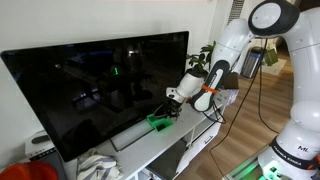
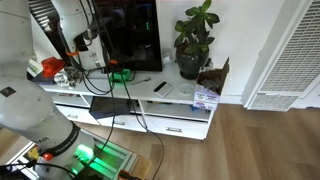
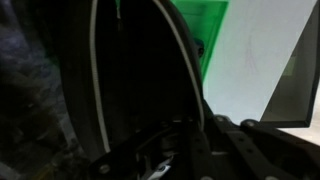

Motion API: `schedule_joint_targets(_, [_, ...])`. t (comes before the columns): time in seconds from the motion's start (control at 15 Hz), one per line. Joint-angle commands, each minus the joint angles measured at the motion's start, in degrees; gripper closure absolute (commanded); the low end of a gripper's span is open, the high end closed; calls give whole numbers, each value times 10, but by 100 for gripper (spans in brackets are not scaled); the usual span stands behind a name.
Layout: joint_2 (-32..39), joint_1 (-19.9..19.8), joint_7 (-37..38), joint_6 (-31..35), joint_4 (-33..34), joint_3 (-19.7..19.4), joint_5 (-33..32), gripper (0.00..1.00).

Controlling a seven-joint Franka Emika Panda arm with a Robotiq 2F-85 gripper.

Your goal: Put the black pouch in the green lunchbox

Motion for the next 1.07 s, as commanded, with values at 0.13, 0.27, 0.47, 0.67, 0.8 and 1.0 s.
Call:
schedule_joint_targets(0.13, [77, -94, -34, -9, 55, 86, -15, 98])
schedule_joint_targets(0.27, [92, -105, -37, -17, 68, 95, -11, 98])
schedule_joint_targets(0.47, [113, -119, -39, -28, 82, 109, -10, 98])
schedule_joint_targets(0.67, [127, -126, -39, -38, 95, 114, -8, 98])
schedule_joint_targets(0.8, [132, -125, -38, -43, 101, 112, -8, 98])
schedule_joint_targets(1.0, [131, -121, -37, -46, 101, 110, -6, 59])
